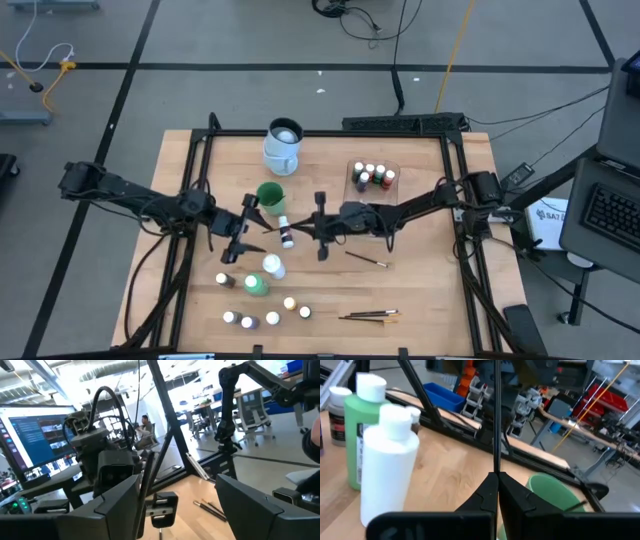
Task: Pick & Place Paint Supplies
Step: Put the paint brush into the cup
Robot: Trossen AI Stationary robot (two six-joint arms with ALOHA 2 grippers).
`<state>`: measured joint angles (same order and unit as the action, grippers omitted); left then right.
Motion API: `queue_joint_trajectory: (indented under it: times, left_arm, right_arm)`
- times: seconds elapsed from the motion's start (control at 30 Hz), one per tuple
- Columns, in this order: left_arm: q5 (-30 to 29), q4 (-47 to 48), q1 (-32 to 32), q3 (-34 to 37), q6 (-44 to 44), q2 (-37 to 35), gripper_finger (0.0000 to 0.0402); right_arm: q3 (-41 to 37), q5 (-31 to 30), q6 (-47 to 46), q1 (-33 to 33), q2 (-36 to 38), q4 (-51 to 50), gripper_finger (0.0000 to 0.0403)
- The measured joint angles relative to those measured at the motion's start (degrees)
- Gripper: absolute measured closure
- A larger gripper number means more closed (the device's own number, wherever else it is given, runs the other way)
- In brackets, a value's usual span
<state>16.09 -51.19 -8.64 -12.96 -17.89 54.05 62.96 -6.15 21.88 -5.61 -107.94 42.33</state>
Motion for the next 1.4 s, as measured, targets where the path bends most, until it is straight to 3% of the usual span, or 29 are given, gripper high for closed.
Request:
queue_joint_trajectory:
  times: [0.13, 0.27, 0.47, 0.73, 0.97, 1.1, 1.27, 1.4]
  left_arm:
    - [-0.67, 0.1, 0.0, -1.05, 0.47, 1.4, 0.0149]
    - [-1.52, 0.16, 0.0, -2.24, 0.43, 3.66, 0.0188]
    - [-7.13, 0.47, 0.21, -2.77, 0.39, 4.42, 0.0263]
    - [-6.65, 4.46, 1.34, -2.79, -0.46, 1.77, 0.0387]
    - [-7.26, 9.47, 1.81, -2.79, -1.29, -0.61, 0.0397]
    - [-12.55, 12.54, 1.7, -2.79, -1.28, -3.62, 0.0398]
    - [-24.91, 17.19, 1.4, -2.79, 1.18, -8.73, 0.0399]
    - [-23.56, 25.06, 1.17, -6.14, 6.01, -12.56, 0.04]
  right_arm:
    - [-0.02, 0.05, -0.79, 0.77, 0.0, -1.25, 0.0403]
    - [-0.02, 0.22, -1.51, 1.12, 0.0, -1.89, 0.0402]
    - [-0.02, 0.14, -1.38, 0.98, 0.0, -1.88, 0.0402]
    - [-0.02, -0.07, 0.97, -0.18, 0.0, -2.05, 0.0402]
    - [-0.02, -1.49, 0.51, -0.58, 0.02, -2.72, 0.0402]
    - [-0.02, -1.44, -3.35, -1.19, 0.02, -9.09, 0.0392]
    - [-0.02, -1.46, -7.68, -4.0, 0.02, -13.99, 0.0349]
    - [-0.04, -2.5, -6.83, -8.03, 0.97, -12.43, 0.029]
